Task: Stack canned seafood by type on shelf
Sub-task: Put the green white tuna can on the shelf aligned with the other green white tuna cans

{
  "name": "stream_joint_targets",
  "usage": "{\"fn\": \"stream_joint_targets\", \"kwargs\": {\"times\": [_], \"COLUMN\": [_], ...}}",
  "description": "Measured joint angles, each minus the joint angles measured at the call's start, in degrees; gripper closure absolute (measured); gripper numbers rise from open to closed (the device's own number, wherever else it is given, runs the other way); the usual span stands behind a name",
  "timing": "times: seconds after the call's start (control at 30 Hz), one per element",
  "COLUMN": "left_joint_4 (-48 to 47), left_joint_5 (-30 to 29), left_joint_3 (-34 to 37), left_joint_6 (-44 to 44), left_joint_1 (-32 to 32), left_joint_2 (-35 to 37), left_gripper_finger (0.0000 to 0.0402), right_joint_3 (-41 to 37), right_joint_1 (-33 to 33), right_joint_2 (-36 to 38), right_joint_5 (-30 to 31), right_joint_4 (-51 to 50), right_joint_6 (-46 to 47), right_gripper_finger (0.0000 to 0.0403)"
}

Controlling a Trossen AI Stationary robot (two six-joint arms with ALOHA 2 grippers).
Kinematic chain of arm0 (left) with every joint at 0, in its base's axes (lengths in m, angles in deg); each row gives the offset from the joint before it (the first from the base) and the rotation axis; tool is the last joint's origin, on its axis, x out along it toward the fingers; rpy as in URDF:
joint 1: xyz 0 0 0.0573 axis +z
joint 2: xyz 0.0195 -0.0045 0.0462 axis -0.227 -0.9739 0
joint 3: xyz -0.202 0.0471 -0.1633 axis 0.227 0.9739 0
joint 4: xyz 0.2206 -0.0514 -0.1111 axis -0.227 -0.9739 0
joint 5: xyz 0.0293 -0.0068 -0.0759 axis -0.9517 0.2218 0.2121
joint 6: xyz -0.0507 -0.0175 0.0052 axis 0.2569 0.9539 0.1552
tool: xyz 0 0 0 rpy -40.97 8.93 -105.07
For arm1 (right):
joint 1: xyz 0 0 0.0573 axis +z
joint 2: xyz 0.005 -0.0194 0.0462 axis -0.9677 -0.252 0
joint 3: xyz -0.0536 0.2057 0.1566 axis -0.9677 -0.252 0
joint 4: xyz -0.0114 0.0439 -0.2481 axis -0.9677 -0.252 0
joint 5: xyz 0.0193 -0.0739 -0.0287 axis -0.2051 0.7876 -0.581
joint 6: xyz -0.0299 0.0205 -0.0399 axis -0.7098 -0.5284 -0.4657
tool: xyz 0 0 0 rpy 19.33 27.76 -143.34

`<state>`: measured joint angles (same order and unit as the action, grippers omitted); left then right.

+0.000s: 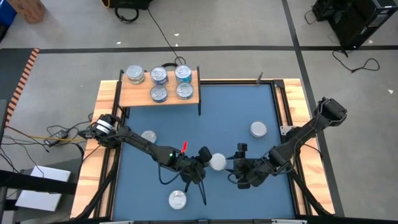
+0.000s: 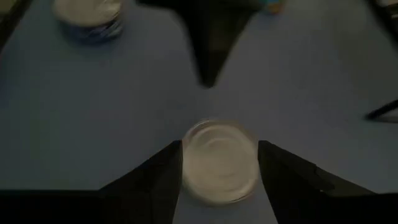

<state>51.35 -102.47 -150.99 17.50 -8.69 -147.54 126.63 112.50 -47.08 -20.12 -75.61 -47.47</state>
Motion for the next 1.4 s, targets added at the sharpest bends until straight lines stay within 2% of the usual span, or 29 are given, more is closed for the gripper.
{"fn": "stream_joint_targets", "kwargs": {"times": [0.17, 0.4, 0.63, 0.8, 1.0, 1.13, 1.4], "left_joint_4": [-1.59, -1.27, 1.56, 2.45, 2.86, 3.22, 7.88], "left_joint_5": [3.58, 10.02, 9.73, 9.25, 9.27, 7.1, -5.84], "left_joint_3": [0.04, 0.3, 4.69, 5.75, 5.75, 5.75, 5.73], "left_joint_6": [3.78, 12.3, 14.13, 14.89, 14.74, 14.41, 4.77], "left_joint_1": [0.12, 1.7, 2.08, 1.96, 1.79, 1.69, -1.32], "left_joint_2": [-0.33, -0.33, -0.33, -0.32, -0.13, -0.11, -0.11], "left_gripper_finger": [0.0371, 0.0327, 0.0308, 0.0307, 0.0307, 0.0307, 0.0306], "right_joint_3": [0.74, 8.26, 16.24, 19.73, 19.83, 19.91, 19.61], "right_joint_1": [0.48, 0.62, 0.64, 0.4, -0.69, -1.27, -2.66], "right_joint_2": [-5.69, -15.95, -24.82, -28.33, -29.28, -29.2, -26.66], "right_joint_5": [-2.2, -2.15, 0.26, 1.29, 2.18, 2.29, 0.55], "right_joint_4": [0.42, -2.83, -13.91, -18.62, -18.63, -18.59, -18.39], "right_joint_6": [-0.28, -4.49, -6.02, -6.04, -6.04, -6.08, -3.86], "right_gripper_finger": [0.0188, 0.0188, 0.0198, 0.024, 0.033, 0.039, 0.0399]}}
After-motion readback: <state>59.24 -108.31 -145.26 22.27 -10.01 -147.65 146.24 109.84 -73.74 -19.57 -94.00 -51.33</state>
